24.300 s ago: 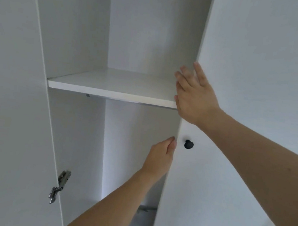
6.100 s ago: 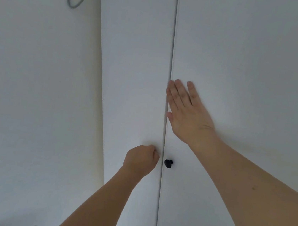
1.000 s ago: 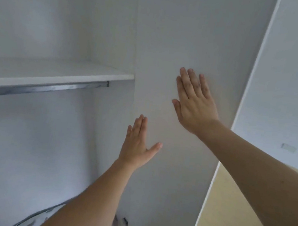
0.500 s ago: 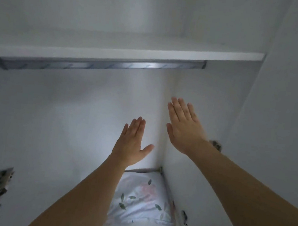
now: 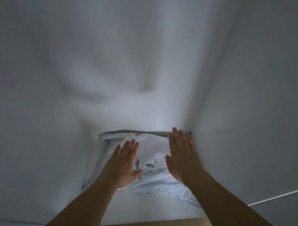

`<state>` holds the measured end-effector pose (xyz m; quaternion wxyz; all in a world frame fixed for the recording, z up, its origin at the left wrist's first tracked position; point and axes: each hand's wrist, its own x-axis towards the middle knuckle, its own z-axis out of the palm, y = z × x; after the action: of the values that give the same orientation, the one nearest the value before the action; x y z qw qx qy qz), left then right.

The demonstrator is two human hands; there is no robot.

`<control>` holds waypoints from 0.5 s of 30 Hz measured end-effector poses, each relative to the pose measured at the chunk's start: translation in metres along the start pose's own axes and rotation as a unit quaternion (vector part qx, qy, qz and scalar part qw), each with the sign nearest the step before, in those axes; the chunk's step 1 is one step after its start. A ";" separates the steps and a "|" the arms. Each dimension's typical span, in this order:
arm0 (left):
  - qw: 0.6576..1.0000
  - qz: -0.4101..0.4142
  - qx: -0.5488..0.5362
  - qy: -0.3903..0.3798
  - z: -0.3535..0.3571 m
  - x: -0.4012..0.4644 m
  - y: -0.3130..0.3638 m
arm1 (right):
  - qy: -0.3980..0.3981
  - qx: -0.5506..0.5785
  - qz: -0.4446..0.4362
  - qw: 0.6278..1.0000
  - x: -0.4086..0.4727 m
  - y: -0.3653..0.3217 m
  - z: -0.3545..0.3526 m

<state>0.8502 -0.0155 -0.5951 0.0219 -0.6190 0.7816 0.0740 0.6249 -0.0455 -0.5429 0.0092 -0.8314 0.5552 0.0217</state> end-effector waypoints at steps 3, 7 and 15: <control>0.998 0.006 0.019 -0.058 0.126 0.022 -0.033 | -0.059 0.021 0.008 0.998 0.021 -0.005 0.140; 0.993 0.001 0.042 -0.110 0.267 0.050 -0.070 | -0.126 0.024 0.005 0.992 0.041 -0.013 0.293; 0.993 -0.045 0.047 -0.102 0.443 0.117 -0.113 | -0.136 -0.029 0.023 0.990 0.096 -0.011 0.493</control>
<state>0.9073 -0.0902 -1.0573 0.1335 -0.6412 0.7492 0.0990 0.6588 -0.1106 -1.0395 0.0599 -0.8075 0.5670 0.1511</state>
